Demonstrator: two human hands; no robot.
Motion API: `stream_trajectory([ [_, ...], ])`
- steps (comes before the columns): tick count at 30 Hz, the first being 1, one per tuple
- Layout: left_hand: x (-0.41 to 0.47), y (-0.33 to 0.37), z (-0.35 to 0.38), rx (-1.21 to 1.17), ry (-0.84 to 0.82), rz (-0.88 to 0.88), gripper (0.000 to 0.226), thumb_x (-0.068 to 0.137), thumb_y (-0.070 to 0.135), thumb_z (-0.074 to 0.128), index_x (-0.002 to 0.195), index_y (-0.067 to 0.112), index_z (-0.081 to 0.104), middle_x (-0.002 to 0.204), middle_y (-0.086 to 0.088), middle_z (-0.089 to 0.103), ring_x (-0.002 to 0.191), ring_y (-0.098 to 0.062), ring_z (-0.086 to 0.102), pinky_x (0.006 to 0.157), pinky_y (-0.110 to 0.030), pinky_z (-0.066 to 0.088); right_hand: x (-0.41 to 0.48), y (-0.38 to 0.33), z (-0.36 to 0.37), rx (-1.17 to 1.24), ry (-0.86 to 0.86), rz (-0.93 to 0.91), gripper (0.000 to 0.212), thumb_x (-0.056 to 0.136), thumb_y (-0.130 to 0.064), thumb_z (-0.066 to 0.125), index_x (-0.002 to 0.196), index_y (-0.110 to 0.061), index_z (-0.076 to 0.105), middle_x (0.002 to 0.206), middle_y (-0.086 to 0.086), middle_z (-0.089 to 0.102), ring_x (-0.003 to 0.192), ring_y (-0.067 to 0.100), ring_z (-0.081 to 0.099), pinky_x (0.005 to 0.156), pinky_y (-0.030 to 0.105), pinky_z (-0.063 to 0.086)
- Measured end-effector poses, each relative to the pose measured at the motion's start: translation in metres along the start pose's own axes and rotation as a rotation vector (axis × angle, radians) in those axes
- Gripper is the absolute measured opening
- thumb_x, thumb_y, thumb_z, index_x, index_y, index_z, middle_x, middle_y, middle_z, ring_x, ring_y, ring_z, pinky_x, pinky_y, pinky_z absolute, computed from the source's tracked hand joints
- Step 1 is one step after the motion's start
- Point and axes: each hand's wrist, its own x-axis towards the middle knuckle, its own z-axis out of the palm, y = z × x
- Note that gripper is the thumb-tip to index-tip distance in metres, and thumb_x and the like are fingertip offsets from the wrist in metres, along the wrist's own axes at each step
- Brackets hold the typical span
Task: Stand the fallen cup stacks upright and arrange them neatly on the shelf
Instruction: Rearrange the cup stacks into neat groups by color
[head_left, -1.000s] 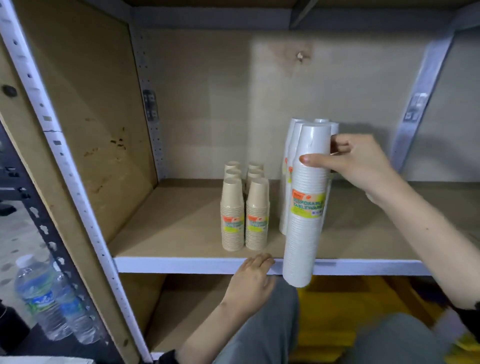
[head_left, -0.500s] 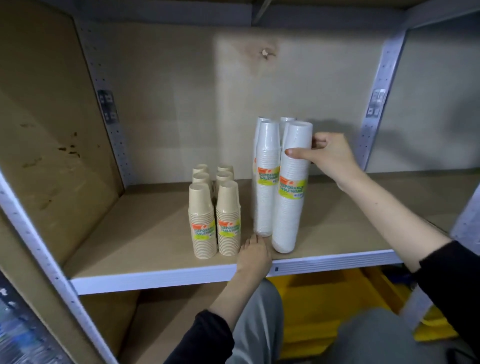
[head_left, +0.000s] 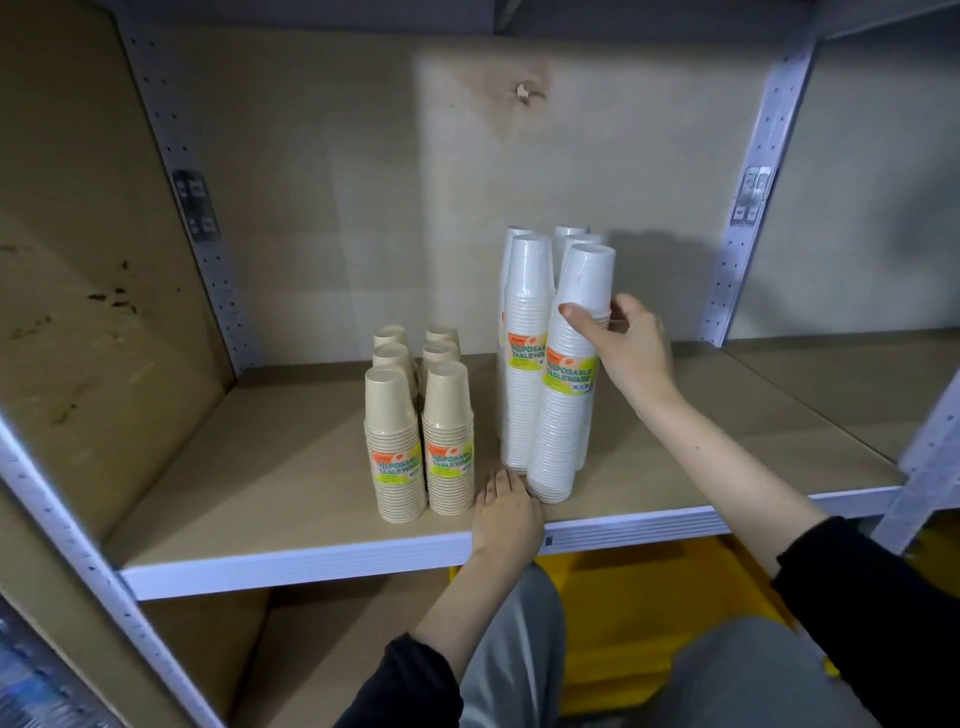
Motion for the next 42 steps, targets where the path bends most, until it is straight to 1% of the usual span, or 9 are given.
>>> stream_trajectory([
  [4, 0.0, 0.0, -0.001, -0.006, 0.005, 0.009, 0.054, 0.099, 0.022, 0.027, 0.145, -0.003, 0.015, 0.155, -0.016, 0.022, 0.143, -0.025, 0.023, 0.118, -0.034, 0.019, -0.007, 0.006, 0.003, -0.009, 0.085, -0.029, 0.026, 0.079, -0.035, 0.067, 0.093, -0.014, 0.061, 0.073, -0.008, 0.058, 0.06, -0.006, 0.049, 0.052, -0.001, 0.036],
  [7, 0.0, 0.0, -0.001, -0.007, 0.009, 0.008, 0.054, 0.099, 0.022, 0.027, 0.145, -0.002, 0.015, 0.154, -0.015, 0.023, 0.143, -0.024, 0.024, 0.118, -0.034, 0.019, -0.007, 0.006, 0.005, -0.022, 0.09, -0.021, 0.023, 0.08, -0.036, 0.066, 0.087, -0.018, 0.055, 0.07, -0.01, 0.056, 0.061, -0.003, 0.048, 0.051, -0.002, 0.037],
  [9, -0.001, 0.001, -0.001, -0.011, 0.005, 0.008, 0.055, 0.099, 0.022, 0.027, 0.146, -0.002, 0.014, 0.155, -0.015, 0.022, 0.143, -0.024, 0.023, 0.119, -0.034, 0.018, -0.006, 0.007, 0.007, -0.029, 0.084, -0.012, 0.025, 0.081, -0.037, 0.065, 0.087, -0.014, 0.056, 0.077, -0.003, 0.06, 0.065, 0.005, 0.052, 0.052, 0.001, 0.038],
  [15, 0.0, 0.0, -0.002, -0.015, -0.009, 0.008, 0.054, 0.099, 0.022, 0.027, 0.146, -0.002, 0.015, 0.155, -0.015, 0.021, 0.144, -0.024, 0.021, 0.119, -0.034, 0.017, -0.007, 0.009, 0.014, -0.005, 0.062, 0.039, 0.04, 0.078, -0.035, 0.069, 0.104, -0.005, 0.061, 0.1, 0.01, 0.069, 0.089, 0.019, 0.063, 0.078, 0.029, 0.049],
  [18, -0.001, 0.0, -0.001, -0.013, -0.003, 0.01, 0.054, 0.099, 0.023, 0.027, 0.146, -0.001, 0.016, 0.155, -0.015, 0.021, 0.144, -0.024, 0.022, 0.119, -0.034, 0.017, -0.015, 0.019, 0.015, -0.007, 0.086, 0.073, 0.042, 0.075, -0.029, 0.073, 0.107, -0.005, 0.061, 0.104, 0.013, 0.069, 0.093, 0.024, 0.065, 0.085, 0.037, 0.052],
  [21, -0.001, 0.0, 0.0, -0.007, 0.001, 0.012, 0.053, 0.099, 0.023, 0.027, 0.145, -0.001, 0.017, 0.154, -0.015, 0.023, 0.143, -0.024, 0.023, 0.118, -0.034, 0.018, -0.034, 0.041, 0.019, -0.006, 0.012, 0.131, 0.043, 0.071, -0.019, 0.077, 0.108, -0.002, 0.061, 0.105, 0.019, 0.068, 0.094, 0.03, 0.065, 0.087, 0.045, 0.052],
  [28, -0.002, -0.001, 0.0, 0.027, 0.037, 0.034, 0.051, 0.099, 0.024, 0.026, 0.144, 0.001, 0.021, 0.153, -0.014, 0.026, 0.142, -0.023, 0.026, 0.118, -0.032, 0.02, -0.092, 0.093, 0.037, -0.196, -0.124, 0.271, 0.074, 0.064, -0.027, 0.081, 0.125, -0.004, 0.047, 0.122, 0.013, 0.055, 0.11, 0.027, 0.056, 0.093, 0.041, 0.049],
  [33, -0.004, 0.0, -0.001, 0.057, 0.058, 0.043, 0.046, 0.099, 0.022, 0.024, 0.14, 0.002, 0.027, 0.148, -0.014, 0.033, 0.138, -0.024, 0.031, 0.116, -0.032, 0.024, -0.101, 0.108, 0.042, -0.237, -0.11, 0.308, 0.068, 0.07, -0.024, 0.078, 0.126, -0.002, 0.045, 0.125, 0.016, 0.053, 0.115, 0.029, 0.052, 0.091, 0.036, 0.046],
  [42, -0.004, -0.001, -0.001, 0.072, 0.059, 0.054, 0.048, 0.1, 0.022, 0.024, 0.144, 0.002, 0.021, 0.152, -0.014, 0.027, 0.142, -0.023, 0.026, 0.118, -0.032, 0.021, -0.094, 0.118, 0.033, -0.16, -0.219, 0.337, 0.07, 0.073, -0.019, 0.076, 0.132, -0.004, 0.042, 0.124, 0.016, 0.06, 0.112, 0.03, 0.057, 0.094, 0.039, 0.049],
])
